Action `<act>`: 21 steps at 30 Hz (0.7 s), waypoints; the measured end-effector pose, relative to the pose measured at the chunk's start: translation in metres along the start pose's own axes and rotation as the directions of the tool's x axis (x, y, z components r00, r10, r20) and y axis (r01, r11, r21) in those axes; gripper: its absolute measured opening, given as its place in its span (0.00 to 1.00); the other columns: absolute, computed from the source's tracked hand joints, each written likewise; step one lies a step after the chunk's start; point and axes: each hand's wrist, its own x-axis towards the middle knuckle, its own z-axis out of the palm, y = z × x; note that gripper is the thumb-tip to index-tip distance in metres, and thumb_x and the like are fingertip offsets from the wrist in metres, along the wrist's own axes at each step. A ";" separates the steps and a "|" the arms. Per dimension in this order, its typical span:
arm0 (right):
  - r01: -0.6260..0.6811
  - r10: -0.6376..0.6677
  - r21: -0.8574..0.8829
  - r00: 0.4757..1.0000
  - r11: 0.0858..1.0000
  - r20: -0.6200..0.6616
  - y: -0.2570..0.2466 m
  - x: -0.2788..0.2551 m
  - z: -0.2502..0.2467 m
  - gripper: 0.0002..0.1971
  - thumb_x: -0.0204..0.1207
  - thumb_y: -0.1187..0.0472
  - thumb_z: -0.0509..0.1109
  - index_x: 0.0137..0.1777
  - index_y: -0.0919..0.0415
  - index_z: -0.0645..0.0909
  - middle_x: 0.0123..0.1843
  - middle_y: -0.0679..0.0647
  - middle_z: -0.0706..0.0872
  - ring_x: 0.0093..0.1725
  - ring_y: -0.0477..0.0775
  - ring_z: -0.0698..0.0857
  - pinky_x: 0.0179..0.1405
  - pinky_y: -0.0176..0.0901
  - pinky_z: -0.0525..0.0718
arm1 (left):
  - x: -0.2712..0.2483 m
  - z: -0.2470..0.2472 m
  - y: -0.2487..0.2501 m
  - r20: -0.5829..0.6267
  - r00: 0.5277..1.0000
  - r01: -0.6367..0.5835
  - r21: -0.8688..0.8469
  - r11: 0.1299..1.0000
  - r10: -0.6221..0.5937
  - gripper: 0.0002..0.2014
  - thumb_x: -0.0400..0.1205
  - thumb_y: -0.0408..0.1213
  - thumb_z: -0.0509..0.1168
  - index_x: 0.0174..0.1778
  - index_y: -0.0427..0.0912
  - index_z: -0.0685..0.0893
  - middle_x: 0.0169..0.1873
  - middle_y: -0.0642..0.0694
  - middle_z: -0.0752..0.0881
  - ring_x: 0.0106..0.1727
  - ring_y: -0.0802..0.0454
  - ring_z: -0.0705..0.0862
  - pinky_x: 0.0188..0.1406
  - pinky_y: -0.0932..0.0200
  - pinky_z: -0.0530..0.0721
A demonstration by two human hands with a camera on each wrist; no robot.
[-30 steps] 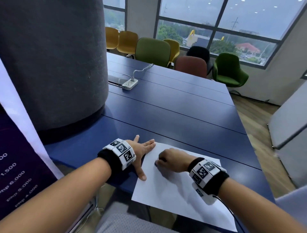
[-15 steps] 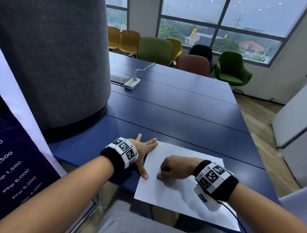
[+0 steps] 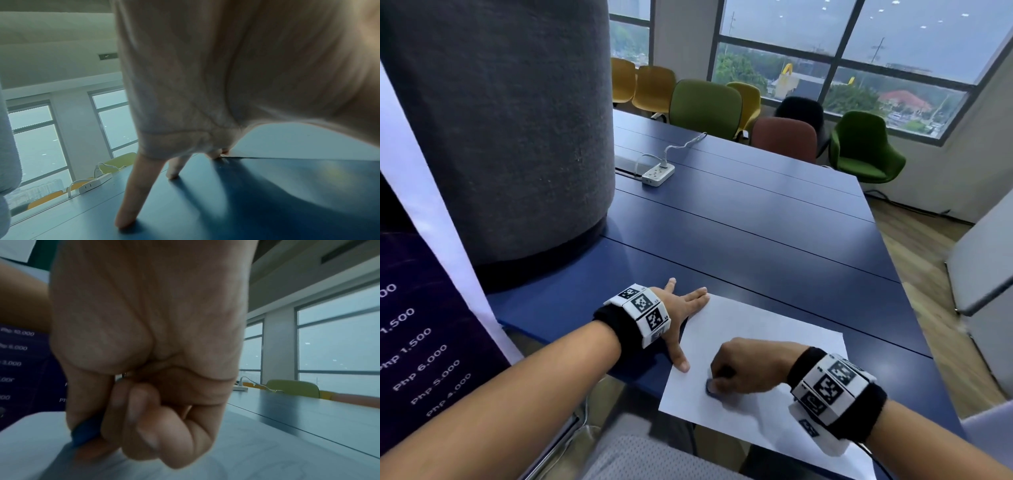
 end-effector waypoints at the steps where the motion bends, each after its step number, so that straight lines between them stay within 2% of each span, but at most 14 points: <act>1: 0.004 -0.004 0.000 1.000 1.000 0.013 -0.001 0.000 0.000 0.19 0.81 0.45 0.62 0.41 0.59 0.82 0.40 0.55 0.84 0.37 0.56 0.79 0.42 0.51 0.81 | 0.000 0.000 0.000 0.000 1.000 0.000 0.004 1.000 0.000 0.69 0.61 0.68 0.78 0.84 0.61 0.32 0.81 0.71 0.32 0.84 0.38 0.32 0.78 0.28 0.60; 5: -0.006 0.008 0.024 0.995 1.000 -0.102 0.007 0.004 -0.005 0.18 0.81 0.44 0.64 0.44 0.59 0.83 0.39 0.53 0.84 0.38 0.55 0.79 0.40 0.46 0.78 | 0.000 -0.003 -0.004 -0.042 0.999 -0.003 -0.004 1.000 0.003 0.68 0.62 0.66 0.79 0.85 0.58 0.36 0.83 0.65 0.32 0.85 0.39 0.36 0.78 0.28 0.60; 7: 0.009 -0.003 0.049 0.993 0.999 -0.117 0.009 0.003 0.000 0.17 0.81 0.45 0.64 0.45 0.59 0.83 0.41 0.54 0.85 0.39 0.56 0.80 0.42 0.48 0.80 | -0.001 -0.002 -0.001 -0.097 0.995 -0.036 0.012 0.999 0.037 0.66 0.62 0.64 0.80 0.86 0.58 0.40 0.84 0.62 0.33 0.86 0.42 0.38 0.77 0.27 0.61; 10: 0.029 -0.019 0.080 0.992 0.996 -0.126 0.008 -0.001 0.003 0.15 0.81 0.47 0.63 0.44 0.58 0.82 0.41 0.53 0.83 0.39 0.56 0.79 0.44 0.49 0.80 | -0.002 -0.001 0.006 -0.112 0.987 -0.112 0.034 0.993 0.115 0.58 0.69 0.57 0.79 0.87 0.53 0.47 0.86 0.58 0.40 0.87 0.47 0.43 0.79 0.35 0.60; 12: 0.034 -0.025 0.073 0.992 0.997 -0.124 0.007 -0.001 0.003 0.16 0.82 0.47 0.62 0.46 0.59 0.82 0.41 0.51 0.82 0.40 0.55 0.79 0.43 0.47 0.78 | -0.004 0.002 0.008 -0.070 0.989 -0.129 0.002 0.992 0.129 0.58 0.70 0.57 0.78 0.87 0.51 0.47 0.86 0.56 0.42 0.87 0.48 0.42 0.83 0.39 0.54; 14: 0.020 -0.010 0.072 0.990 0.997 -0.141 0.008 0.001 0.003 0.17 0.83 0.47 0.61 0.46 0.60 0.82 0.41 0.53 0.83 0.40 0.53 0.78 0.41 0.43 0.74 | -0.004 0.007 0.008 -0.023 0.994 -0.109 -0.011 0.994 0.109 0.65 0.65 0.63 0.79 0.87 0.53 0.40 0.85 0.59 0.37 0.86 0.51 0.36 0.83 0.34 0.46; 17: -0.019 0.040 0.107 0.979 0.994 -0.201 0.012 0.005 0.002 0.20 0.83 0.47 0.61 0.45 0.65 0.82 0.42 0.58 0.86 0.38 0.53 0.78 0.40 0.41 0.73 | -0.005 0.015 0.010 0.023 0.996 -0.083 0.044 0.996 0.082 0.72 0.60 0.66 0.79 0.84 0.54 0.30 0.83 0.61 0.30 0.83 0.53 0.29 0.73 0.19 0.32; 19: -0.009 0.035 0.122 0.977 0.992 -0.211 0.012 0.006 0.003 0.19 0.83 0.48 0.61 0.44 0.64 0.82 0.40 0.58 0.86 0.35 0.52 0.78 0.38 0.40 0.73 | -0.004 0.016 0.011 0.015 0.997 -0.079 0.066 0.995 0.078 0.73 0.60 0.66 0.79 0.84 0.52 0.29 0.83 0.60 0.29 0.84 0.50 0.29 0.68 0.16 0.27; 21: 0.028 -0.016 0.096 0.992 0.995 -0.121 0.008 0.005 0.004 0.17 0.82 0.48 0.62 0.42 0.59 0.82 0.36 0.53 0.84 0.31 0.51 0.79 0.34 0.40 0.75 | -0.006 0.015 0.012 0.003 0.997 -0.072 0.082 0.994 0.072 0.74 0.60 0.66 0.79 0.84 0.49 0.29 0.83 0.58 0.30 0.84 0.48 0.31 0.67 0.16 0.27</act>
